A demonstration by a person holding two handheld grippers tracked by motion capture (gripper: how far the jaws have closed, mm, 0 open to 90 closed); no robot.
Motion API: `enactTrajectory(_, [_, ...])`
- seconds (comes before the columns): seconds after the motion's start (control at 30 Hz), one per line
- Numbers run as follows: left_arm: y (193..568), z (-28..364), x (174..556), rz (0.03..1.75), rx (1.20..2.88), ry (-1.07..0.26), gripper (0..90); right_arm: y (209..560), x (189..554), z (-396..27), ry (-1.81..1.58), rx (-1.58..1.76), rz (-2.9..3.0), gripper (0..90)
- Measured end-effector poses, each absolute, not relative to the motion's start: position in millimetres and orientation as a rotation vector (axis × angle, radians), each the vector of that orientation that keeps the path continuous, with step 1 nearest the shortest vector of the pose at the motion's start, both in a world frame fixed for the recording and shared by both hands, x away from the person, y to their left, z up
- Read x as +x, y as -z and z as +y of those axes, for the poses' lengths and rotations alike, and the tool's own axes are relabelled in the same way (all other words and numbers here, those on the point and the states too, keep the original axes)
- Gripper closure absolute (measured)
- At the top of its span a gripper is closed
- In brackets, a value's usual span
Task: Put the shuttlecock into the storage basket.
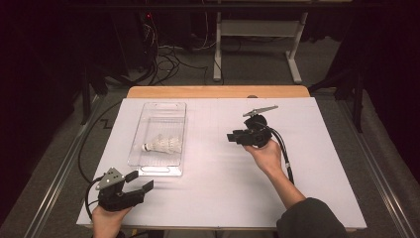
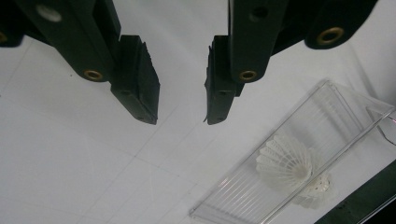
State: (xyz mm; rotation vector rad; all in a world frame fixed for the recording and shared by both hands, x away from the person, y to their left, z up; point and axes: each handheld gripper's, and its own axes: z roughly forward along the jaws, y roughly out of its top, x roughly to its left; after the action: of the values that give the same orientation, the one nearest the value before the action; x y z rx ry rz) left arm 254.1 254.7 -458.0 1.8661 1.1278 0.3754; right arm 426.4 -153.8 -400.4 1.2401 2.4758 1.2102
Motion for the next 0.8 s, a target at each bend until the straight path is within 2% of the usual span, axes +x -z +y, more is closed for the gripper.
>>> enactTrajectory(0.8, [458.0,254.6,254.1,1.129,1.866,-0.376,29.8,403.3,417.8,-173.7,-1.216,1.267,2.451,65.1])
